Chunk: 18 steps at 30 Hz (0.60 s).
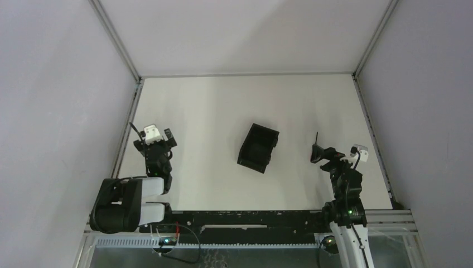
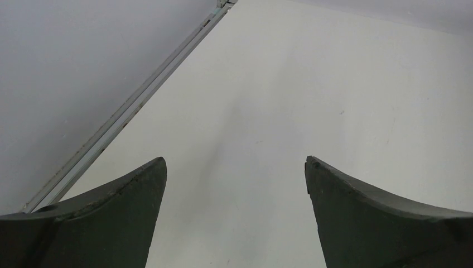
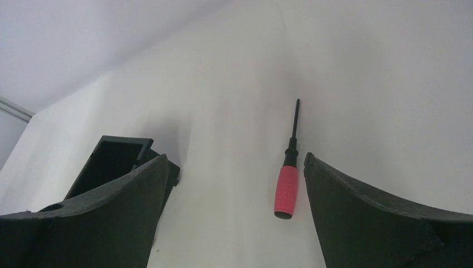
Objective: Put the screwdriver in the bin
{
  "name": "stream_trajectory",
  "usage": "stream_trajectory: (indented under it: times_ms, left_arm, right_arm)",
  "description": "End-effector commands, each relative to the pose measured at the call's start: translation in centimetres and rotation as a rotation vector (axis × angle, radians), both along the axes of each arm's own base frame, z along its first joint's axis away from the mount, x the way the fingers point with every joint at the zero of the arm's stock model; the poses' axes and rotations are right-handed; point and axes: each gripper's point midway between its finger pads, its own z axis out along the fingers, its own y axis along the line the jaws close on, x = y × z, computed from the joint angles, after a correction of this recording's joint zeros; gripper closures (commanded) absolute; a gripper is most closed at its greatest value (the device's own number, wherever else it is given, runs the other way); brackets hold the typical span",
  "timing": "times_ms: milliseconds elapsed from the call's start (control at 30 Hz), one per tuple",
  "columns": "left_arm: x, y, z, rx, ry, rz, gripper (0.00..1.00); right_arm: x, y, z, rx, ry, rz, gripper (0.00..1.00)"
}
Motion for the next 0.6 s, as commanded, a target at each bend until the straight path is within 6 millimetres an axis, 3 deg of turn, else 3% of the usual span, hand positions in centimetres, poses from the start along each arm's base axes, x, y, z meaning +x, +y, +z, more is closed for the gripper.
stream_trajectory:
  times_ms: [0,200,300,433,567]
  left_arm:
    - [1.4,-0.1,2.6,-0.005,-0.074,-0.010,0.02]
    - [1.4,-0.1,2.6,-0.004,-0.075,-0.011,0.02]
    - [1.4,-0.1,2.6,-0.006,-0.076,-0.010,0.02]
    - [1.4,-0.2,2.5,-0.005,-0.073,-0.011,0.02]
    - [1.4,-0.1,2.6,-0.006,-0.074,-0.010,0.02]
  right_arm:
    - [-0.3,-0.3,4.8,0.022,-0.119,-0.020,0.03]
    - [0.3,-0.6,9.4,-0.010,-0.078,-0.026,0.06]
    - [1.8,-1.0,9.3,-0.034,0.077,-0.049,0.07]
    - [3.8,-1.5,7.7,-0.085,0.312,-0.060,0.08]
    - [5.4,-2.2,3.8,-0.100,0.602,-0.046,0.09]
